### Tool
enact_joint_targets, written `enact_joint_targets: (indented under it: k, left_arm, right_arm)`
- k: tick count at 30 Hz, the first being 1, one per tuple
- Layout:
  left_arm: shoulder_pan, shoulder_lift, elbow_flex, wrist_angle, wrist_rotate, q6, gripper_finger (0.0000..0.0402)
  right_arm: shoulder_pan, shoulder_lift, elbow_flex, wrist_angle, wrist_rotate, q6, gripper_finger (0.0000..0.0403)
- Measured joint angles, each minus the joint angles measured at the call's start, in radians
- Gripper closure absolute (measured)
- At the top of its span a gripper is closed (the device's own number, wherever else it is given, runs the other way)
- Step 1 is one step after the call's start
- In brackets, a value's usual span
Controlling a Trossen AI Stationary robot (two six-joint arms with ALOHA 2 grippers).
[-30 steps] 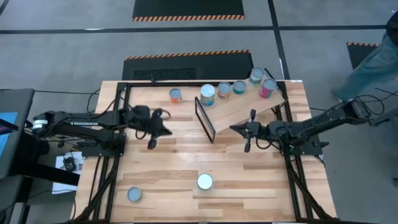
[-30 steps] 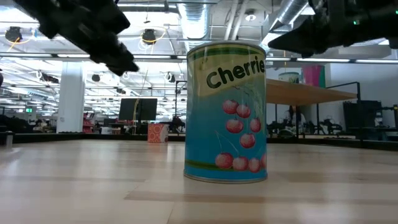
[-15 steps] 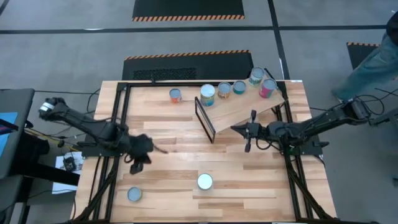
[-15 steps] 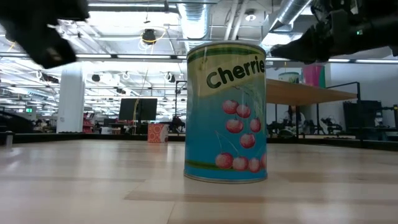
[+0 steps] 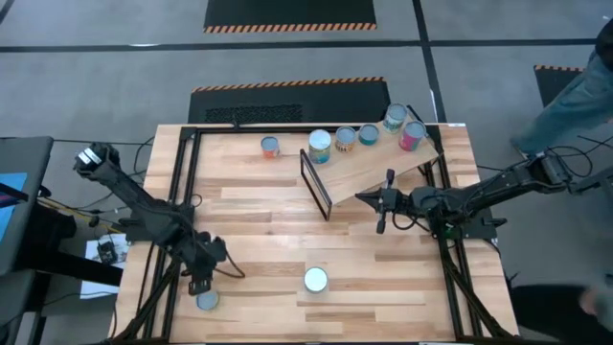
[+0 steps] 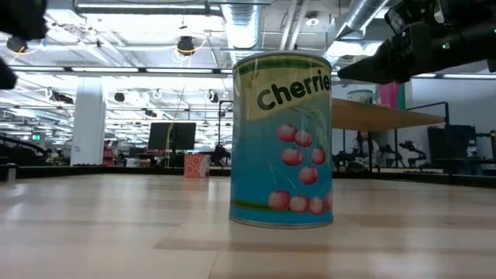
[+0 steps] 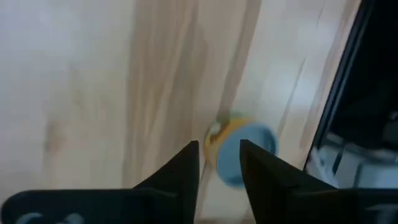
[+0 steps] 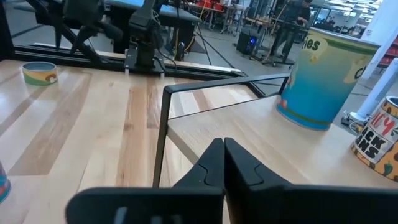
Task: Pick and place cans onto a shelf
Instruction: Put the can of mushrooms on the shelf
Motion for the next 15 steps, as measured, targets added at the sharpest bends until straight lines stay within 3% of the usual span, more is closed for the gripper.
enact_joint_targets:
  k: [6,15]
  left_arm:
    - [-0.047,0.111,0.000,0.014,0.059,0.000,0.0268]
    - [-0.061,0.209,0.000,0.087,0.076,-0.019,0.0262]
  right_arm:
    - [0.000,0.000,0.000,-0.001,0.000,0.000,0.0388]
    - [0.000,0.000,0.000,-0.001,0.000,0.003,0.0387]
